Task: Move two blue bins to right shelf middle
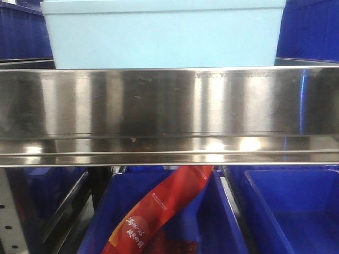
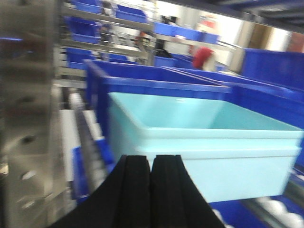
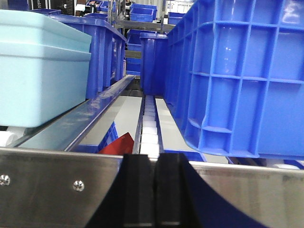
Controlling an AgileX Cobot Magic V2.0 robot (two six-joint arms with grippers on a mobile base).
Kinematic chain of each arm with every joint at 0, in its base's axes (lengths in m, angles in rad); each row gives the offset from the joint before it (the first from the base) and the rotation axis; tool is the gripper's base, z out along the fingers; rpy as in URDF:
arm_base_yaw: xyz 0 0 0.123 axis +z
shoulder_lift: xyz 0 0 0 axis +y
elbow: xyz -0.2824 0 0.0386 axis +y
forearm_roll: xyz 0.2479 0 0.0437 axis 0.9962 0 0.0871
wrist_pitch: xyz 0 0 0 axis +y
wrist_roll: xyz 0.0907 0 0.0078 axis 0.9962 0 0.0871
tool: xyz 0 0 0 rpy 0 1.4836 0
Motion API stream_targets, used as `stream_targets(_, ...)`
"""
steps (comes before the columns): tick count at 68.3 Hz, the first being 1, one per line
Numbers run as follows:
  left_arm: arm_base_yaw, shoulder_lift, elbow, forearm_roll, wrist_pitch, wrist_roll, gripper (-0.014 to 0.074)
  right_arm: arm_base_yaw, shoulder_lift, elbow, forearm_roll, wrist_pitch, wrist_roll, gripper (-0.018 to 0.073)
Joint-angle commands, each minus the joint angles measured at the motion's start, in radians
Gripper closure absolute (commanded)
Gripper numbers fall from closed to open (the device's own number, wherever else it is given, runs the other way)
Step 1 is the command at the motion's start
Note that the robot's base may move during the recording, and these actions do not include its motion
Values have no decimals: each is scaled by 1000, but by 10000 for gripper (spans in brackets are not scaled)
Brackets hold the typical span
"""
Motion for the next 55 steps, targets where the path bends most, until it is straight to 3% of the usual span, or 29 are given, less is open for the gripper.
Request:
stream_targets(1,63,-72,71,-18,18,29,707,-4,-9,3,4,-17,-9,724)
stream_targets(5,115,-132,136,-27,18,98,707,-4,-9,3,4,-17,-9,724)
stream_targets(14,185,-230,260,-196,2,341,707,-4,-9,3,4,-17,-9,724)
stream_targets(18,205,-267,309,-218,-32,403,707,-4,-9,3,4,-17,-9,724)
stream_targets(33,240,-355,434,-215,-142,408,707,-4,-9,3,4,-17,-9,724)
stream_targets(42,253,-355,487,-150,-170,406,707,-4,-9,3,4,-17,-9,724)
stream_targets(51,255,-355,531,-139,-267,295,707,-4,-9,3,4,-17,-9,724)
stream_targets(55,255,-355,531,-139,-308,293,707,-4,-9,3,4,-17,-9,724)
